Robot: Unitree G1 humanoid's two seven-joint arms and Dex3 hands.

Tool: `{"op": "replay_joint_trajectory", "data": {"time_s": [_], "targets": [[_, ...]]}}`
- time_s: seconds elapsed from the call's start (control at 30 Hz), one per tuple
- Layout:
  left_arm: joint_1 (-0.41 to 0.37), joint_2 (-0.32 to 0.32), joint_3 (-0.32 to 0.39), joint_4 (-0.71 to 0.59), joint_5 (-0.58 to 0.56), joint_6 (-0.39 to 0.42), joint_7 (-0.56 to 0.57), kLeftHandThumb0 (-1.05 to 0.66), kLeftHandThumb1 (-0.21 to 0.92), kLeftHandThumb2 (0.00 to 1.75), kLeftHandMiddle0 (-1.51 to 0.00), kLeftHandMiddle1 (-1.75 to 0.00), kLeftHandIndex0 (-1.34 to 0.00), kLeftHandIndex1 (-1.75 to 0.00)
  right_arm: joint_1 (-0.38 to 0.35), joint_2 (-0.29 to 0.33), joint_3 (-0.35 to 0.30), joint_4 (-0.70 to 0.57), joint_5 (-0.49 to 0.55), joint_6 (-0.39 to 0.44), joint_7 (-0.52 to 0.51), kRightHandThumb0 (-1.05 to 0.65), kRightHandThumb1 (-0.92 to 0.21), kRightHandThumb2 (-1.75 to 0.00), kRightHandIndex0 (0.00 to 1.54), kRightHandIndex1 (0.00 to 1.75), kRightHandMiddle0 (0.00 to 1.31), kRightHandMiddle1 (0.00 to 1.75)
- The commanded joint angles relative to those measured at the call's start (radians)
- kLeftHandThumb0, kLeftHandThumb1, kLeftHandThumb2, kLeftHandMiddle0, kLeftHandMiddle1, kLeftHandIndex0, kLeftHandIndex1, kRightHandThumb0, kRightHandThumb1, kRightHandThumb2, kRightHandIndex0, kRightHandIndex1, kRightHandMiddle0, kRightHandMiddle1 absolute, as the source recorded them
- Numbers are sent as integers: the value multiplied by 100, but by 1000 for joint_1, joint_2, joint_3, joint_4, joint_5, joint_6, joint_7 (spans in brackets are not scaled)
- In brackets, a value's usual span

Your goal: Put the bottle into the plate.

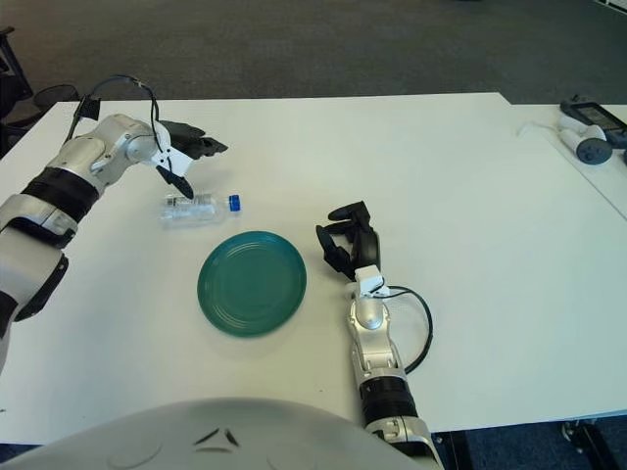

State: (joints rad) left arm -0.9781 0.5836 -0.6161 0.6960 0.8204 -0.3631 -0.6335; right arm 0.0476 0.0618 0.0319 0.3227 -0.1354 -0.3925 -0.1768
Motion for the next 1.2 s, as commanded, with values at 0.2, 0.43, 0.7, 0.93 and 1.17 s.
{"op": "replay_joint_trajectory", "data": {"time_s": [0.2,0.43,0.7,0.93,1.17], "targets": [[69,37,5,-130,19,29,-44,-105,92,26,0,0,0,0,87,2,0,84,7,133,10,0,-92,-37,40,134,26,169],[98,45,29,-178,-12,35,-76,-105,92,28,0,0,0,0,84,3,1,86,2,130,4,0,-92,-37,39,133,25,170],[120,62,51,-223,-33,43,-114,-105,92,25,0,0,0,0,78,1,1,88,4,133,8,0,-92,-37,39,134,25,169],[126,66,56,-237,-37,46,-132,-105,92,23,0,0,0,0,75,1,-1,91,10,131,13,0,-92,-37,40,133,26,169],[138,65,60,-249,-34,54,-146,-104,92,25,0,0,0,0,76,-1,0,86,4,132,11,0,-92,-36,40,133,27,168]]}}
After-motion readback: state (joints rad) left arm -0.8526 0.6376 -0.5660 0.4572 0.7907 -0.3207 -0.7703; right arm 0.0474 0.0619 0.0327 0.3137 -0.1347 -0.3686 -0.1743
